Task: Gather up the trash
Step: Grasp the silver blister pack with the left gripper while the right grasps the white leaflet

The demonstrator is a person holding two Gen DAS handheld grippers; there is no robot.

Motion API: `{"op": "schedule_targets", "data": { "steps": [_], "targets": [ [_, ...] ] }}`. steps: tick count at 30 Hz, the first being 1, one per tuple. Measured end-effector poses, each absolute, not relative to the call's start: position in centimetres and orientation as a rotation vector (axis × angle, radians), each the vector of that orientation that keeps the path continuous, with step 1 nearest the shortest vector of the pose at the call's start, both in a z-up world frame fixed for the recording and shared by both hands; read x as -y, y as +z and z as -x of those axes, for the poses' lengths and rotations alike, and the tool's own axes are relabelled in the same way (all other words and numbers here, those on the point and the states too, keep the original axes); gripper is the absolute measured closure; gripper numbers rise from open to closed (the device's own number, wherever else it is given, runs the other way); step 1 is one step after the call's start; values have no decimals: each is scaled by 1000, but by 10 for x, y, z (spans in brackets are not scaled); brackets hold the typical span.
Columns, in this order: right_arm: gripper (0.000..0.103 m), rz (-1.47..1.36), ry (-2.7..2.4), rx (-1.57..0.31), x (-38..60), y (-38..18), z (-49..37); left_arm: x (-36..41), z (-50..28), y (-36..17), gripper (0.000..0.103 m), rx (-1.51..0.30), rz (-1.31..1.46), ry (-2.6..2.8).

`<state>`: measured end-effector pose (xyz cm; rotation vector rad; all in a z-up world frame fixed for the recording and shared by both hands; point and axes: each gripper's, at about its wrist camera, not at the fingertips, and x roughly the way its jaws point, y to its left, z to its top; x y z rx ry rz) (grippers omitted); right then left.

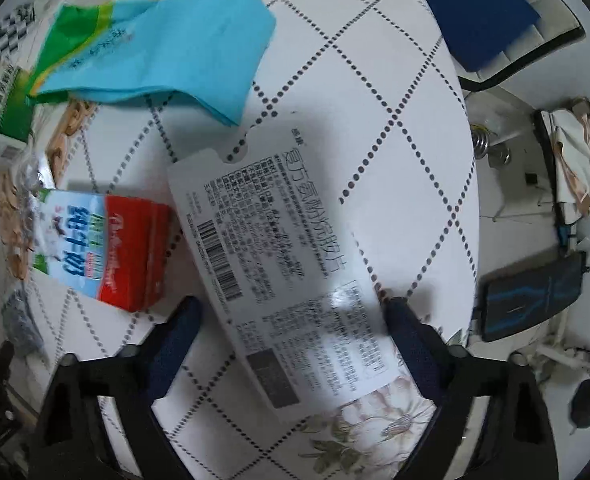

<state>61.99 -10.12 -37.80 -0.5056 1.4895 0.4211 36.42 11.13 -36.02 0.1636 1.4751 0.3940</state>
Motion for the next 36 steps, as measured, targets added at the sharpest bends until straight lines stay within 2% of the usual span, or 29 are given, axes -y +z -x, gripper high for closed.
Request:
{"op": "schedule_targets", "data": {
  "steps": [1, 6, 12, 15, 17, 18, 19, 23, 25, 30, 33, 35, 36],
  "targets": [
    [19, 494, 406, -1504, 105, -378, -619, -109, -364, -362, 0, -1489, -198, 354],
    [20, 276, 301, -1667, 152, -381, -586, -101, -357, -379, 0, -1589, -340, 149],
    [19, 241, 315, -1741, 160, -388, -556, -104, -365, -399, 1, -1640, -392, 31],
    [19, 262, 335, -1737, 151, -389, -559, -108, -368, -396, 13, -1641, -314, -18],
    [19, 280, 338, -1715, 141, -385, -558, -109, -371, -394, 28, -1646, -270, -45],
    [19, 288, 335, -1700, 138, -383, -558, -111, -370, -392, 39, -1658, -200, -47],
    [19, 298, 337, -1684, 134, -382, -557, -113, -369, -391, 41, -1660, -159, -29],
    [19, 332, 350, -1652, 119, -384, -566, -128, -356, -389, 42, -1648, 29, 113],
    [20, 330, 346, -1637, 114, -383, -560, -137, -347, -386, 43, -1644, 228, 215],
    [20, 170, 388, -1782, 110, -385, -530, -140, -326, -381, 43, -1598, 619, 241],
    [18, 188, 418, -1790, 109, -385, -518, -123, -326, -371, 42, -1595, 552, 204],
    [11, 250, 427, -1736, 103, -377, -519, -109, -332, -363, 41, -1594, 403, 187],
    [11, 273, 429, -1719, 101, -374, -520, -98, -337, -359, 41, -1597, 285, 170]
  ]
}}
